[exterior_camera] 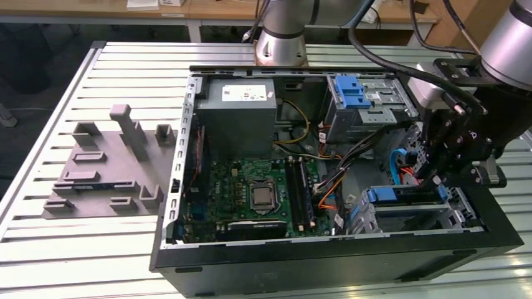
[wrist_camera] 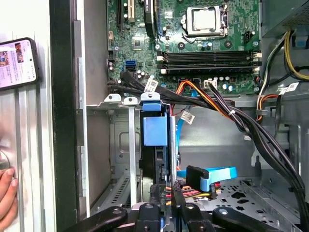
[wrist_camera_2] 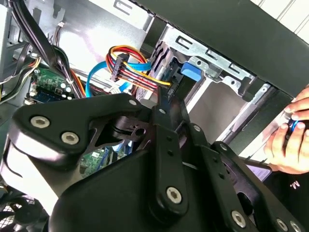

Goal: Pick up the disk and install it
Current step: 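Insert the first disk wire, then insert the second disk wire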

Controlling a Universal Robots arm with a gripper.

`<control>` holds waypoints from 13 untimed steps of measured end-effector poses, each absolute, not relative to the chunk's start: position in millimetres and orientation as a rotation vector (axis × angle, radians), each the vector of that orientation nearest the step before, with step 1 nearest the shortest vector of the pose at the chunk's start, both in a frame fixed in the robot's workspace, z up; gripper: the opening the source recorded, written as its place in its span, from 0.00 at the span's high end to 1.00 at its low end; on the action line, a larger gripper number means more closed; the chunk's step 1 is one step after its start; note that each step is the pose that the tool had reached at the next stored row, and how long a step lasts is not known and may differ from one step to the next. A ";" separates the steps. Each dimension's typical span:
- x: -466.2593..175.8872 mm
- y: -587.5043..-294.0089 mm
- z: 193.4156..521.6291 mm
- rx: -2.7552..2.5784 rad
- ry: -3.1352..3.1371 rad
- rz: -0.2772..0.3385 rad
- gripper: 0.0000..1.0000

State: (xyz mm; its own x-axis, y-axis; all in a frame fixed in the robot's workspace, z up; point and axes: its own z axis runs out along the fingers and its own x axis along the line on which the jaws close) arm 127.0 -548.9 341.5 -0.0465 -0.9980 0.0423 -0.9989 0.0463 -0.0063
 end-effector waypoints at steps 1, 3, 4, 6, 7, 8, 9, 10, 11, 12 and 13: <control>127.0 -548.9 341.5 2.151 -2.253 0.052 0.76; 127.0 -548.9 341.7 2.151 -2.253 0.053 0.84; 127.0 -548.9 341.8 2.151 -2.253 0.053 0.89; 127.0 -548.9 341.8 2.151 -2.253 0.053 0.89; 127.0 -548.9 341.9 2.151 -2.253 0.053 0.89; 127.0 -548.9 341.9 2.151 -2.253 0.053 0.89; 127.0 -548.9 342.0 2.151 -2.253 0.053 0.89; 127.0 -548.9 342.2 2.151 -2.253 0.053 0.89; 127.0 -548.9 342.3 2.151 -2.253 0.053 0.89; 127.0 -548.9 342.4 2.151 -2.253 0.053 0.89; 127.0 -548.9 342.4 2.151 -2.253 0.053 0.89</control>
